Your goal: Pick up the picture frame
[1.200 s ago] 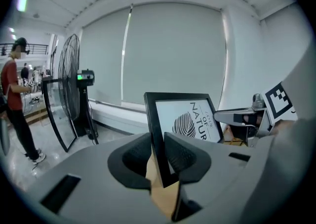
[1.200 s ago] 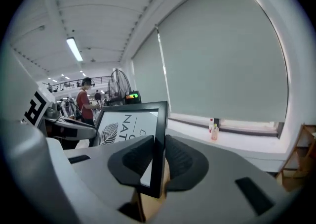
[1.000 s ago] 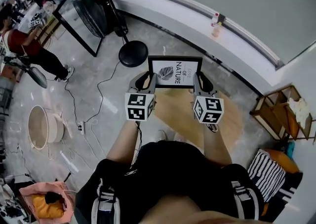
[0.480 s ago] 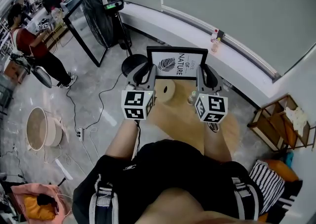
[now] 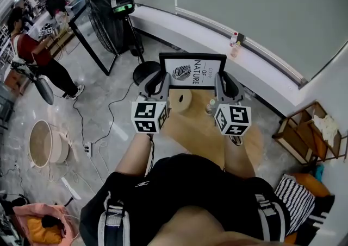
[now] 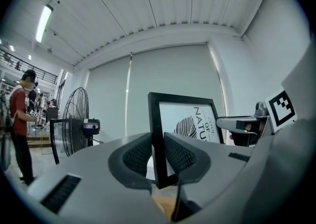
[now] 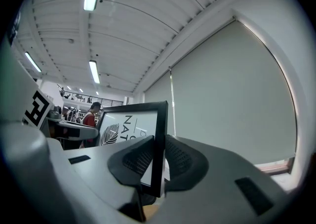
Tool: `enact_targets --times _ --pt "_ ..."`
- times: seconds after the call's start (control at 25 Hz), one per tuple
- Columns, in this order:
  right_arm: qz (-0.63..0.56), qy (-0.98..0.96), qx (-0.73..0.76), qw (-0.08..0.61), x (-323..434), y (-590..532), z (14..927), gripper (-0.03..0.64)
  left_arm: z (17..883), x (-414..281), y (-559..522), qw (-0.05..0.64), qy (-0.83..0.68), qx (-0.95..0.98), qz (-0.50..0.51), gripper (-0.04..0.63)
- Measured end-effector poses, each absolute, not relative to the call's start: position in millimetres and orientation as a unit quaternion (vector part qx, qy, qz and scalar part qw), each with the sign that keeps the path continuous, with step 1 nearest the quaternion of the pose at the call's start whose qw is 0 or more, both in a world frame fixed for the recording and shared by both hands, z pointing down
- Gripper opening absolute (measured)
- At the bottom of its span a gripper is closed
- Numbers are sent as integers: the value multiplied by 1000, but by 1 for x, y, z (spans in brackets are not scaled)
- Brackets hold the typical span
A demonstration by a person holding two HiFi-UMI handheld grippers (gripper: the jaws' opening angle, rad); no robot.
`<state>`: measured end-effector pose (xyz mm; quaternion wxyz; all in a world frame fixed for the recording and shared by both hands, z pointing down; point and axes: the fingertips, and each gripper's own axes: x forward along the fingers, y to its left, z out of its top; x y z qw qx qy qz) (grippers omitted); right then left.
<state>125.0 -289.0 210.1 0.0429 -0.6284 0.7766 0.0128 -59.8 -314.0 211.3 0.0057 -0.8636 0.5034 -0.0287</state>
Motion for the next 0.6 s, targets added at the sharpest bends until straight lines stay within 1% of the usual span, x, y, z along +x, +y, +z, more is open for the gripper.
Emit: enact_targets --times 0.6 --pt "0 773 -633 46 132 -268 217 83 216 -52 -296 2 495 -868 -35 91"
